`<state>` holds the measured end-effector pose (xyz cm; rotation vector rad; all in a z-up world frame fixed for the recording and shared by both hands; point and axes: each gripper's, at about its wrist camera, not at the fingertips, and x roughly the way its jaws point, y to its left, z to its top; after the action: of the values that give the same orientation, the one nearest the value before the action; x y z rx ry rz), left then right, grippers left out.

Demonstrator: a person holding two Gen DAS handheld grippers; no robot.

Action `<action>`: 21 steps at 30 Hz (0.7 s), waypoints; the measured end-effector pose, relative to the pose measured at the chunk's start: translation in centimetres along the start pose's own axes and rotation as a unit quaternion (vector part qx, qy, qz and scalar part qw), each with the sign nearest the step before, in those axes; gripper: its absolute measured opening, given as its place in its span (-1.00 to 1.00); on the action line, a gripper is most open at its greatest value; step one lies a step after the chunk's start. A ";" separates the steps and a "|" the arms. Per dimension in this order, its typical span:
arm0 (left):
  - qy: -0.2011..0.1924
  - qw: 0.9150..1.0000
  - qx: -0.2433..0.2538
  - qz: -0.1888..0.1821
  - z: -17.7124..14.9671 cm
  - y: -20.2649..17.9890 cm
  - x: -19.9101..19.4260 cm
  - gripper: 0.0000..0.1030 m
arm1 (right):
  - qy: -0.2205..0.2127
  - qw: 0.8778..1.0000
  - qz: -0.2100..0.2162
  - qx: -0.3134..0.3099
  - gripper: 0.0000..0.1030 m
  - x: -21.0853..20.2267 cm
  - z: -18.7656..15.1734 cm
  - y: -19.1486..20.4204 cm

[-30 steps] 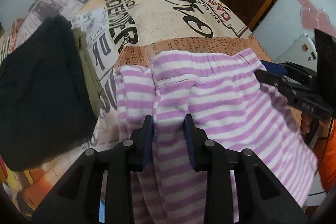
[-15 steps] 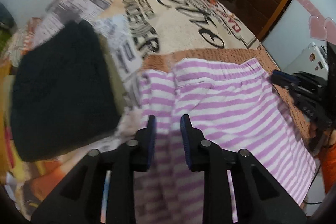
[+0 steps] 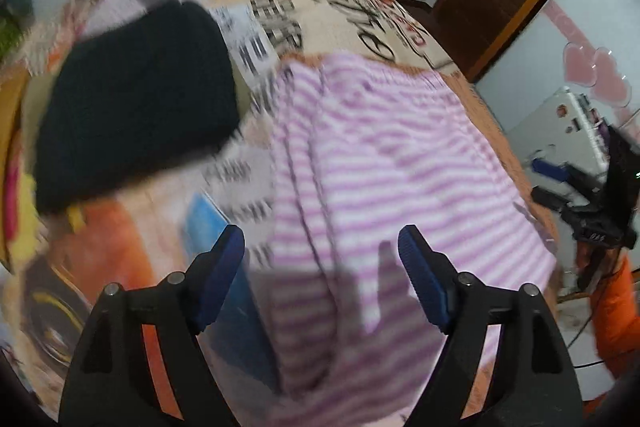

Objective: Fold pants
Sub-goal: 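Release the pants with both grippers and smooth the folded stack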

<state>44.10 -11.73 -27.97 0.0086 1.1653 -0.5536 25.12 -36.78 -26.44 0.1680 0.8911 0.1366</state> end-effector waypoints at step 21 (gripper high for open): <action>0.033 0.998 -0.021 -0.047 1.8 0.7 5.5 0.80 | 0.064 0.983 0.130 0.109 0.59 6.7 -0.2 -2.1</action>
<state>47.46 -13.90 -32.15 -0.0641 1.2458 -0.6165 29.26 -37.57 -32.06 0.4856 1.0095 0.2958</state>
